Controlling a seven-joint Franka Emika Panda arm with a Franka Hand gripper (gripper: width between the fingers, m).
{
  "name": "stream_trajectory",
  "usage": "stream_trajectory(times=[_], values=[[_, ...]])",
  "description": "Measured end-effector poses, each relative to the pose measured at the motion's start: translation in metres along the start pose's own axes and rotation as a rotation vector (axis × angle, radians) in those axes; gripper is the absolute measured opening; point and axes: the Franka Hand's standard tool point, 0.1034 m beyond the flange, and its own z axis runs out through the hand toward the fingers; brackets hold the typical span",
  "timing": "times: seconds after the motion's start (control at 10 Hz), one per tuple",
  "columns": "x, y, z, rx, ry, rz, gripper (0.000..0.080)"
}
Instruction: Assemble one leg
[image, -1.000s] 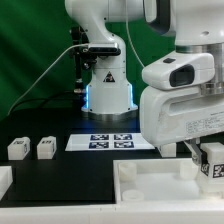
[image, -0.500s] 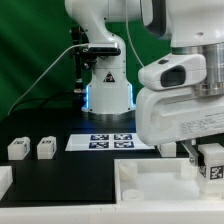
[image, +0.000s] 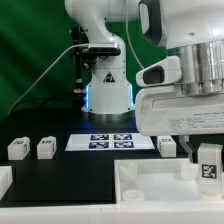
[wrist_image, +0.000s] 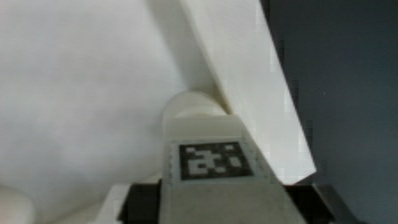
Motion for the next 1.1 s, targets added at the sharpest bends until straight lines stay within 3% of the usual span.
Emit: stream_trajectory(times=[0.3,0.5,0.6,0.7,0.8,0.9,1.1], values=[[0.0,0.0,0.0,0.015,-0.013,0.291,0.0297],[-0.002,-0.002,0.002,0.029,-0.022,0.673,0.0297],[-0.006,-0.006,0.004,0.041,-0.032,0.838,0.0297],[-0.006,-0.007,0.005,0.074,-0.047,1.069,0.0297],[-0.007,-0.009,0.005,0.086,-0.055,1.184,0.0297],[-0.007,-0.009,0.005,0.087,-0.052,1.134,0.0297],[-0.008,-0.01,0.006,0.088,-0.049,1.065,0.0519]])
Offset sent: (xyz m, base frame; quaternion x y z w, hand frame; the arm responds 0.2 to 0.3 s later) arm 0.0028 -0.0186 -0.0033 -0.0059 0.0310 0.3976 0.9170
